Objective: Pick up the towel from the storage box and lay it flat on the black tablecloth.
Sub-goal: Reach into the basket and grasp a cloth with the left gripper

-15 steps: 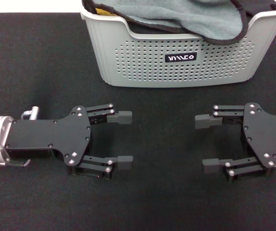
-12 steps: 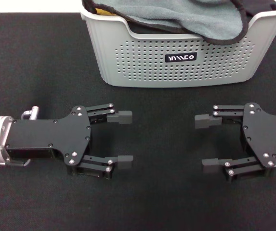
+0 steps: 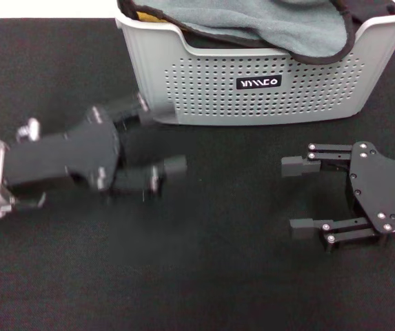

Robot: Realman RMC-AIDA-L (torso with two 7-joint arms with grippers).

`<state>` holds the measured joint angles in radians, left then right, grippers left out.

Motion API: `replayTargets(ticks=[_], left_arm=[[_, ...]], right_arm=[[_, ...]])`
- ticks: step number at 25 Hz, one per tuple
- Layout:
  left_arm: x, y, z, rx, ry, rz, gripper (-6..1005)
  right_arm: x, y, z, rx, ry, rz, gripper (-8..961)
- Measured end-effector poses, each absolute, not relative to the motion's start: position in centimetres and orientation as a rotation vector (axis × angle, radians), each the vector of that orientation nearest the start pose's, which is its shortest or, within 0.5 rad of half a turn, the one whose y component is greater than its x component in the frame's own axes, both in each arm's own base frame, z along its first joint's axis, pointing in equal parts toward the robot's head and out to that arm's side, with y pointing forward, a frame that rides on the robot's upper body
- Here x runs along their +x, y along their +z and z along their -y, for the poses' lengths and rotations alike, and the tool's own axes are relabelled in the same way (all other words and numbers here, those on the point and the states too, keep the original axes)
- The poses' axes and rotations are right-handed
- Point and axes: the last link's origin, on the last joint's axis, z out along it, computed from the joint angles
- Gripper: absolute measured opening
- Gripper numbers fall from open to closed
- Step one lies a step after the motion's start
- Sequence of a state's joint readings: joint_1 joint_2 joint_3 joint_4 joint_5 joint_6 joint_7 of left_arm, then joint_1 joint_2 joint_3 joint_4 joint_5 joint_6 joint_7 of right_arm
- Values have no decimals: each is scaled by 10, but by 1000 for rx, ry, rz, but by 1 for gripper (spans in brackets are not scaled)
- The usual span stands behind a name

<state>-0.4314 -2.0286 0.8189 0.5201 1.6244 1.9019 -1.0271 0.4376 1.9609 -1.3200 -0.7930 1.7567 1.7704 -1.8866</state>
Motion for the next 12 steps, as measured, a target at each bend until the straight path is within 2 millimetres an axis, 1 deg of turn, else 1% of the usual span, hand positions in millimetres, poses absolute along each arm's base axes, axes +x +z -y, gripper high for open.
replayTargets(ticks=[3, 5, 6, 8, 10, 12], left_arm=[[-242, 29, -283, -2465, -1362, 158, 879], [-241, 32, -288, -2355, -1408, 173, 877], [-240, 33, -294, -2287, -1430, 199, 876], [-240, 31, -305, -2201, -1446, 256, 874], [-244, 32, -322, -2045, -1440, 336, 863], [-247, 32, -329, -1969, -1419, 361, 852]], right_arm=[[198, 11, -288, -3008, 1093, -32, 767], [198, 8, -287, -3017, 1085, -30, 767], [197, 7, -287, -3017, 1084, -28, 767], [197, 6, -286, -3017, 1082, -21, 767], [197, 5, -286, -3015, 1085, -15, 767], [196, 4, -286, -3016, 1087, -13, 767]])
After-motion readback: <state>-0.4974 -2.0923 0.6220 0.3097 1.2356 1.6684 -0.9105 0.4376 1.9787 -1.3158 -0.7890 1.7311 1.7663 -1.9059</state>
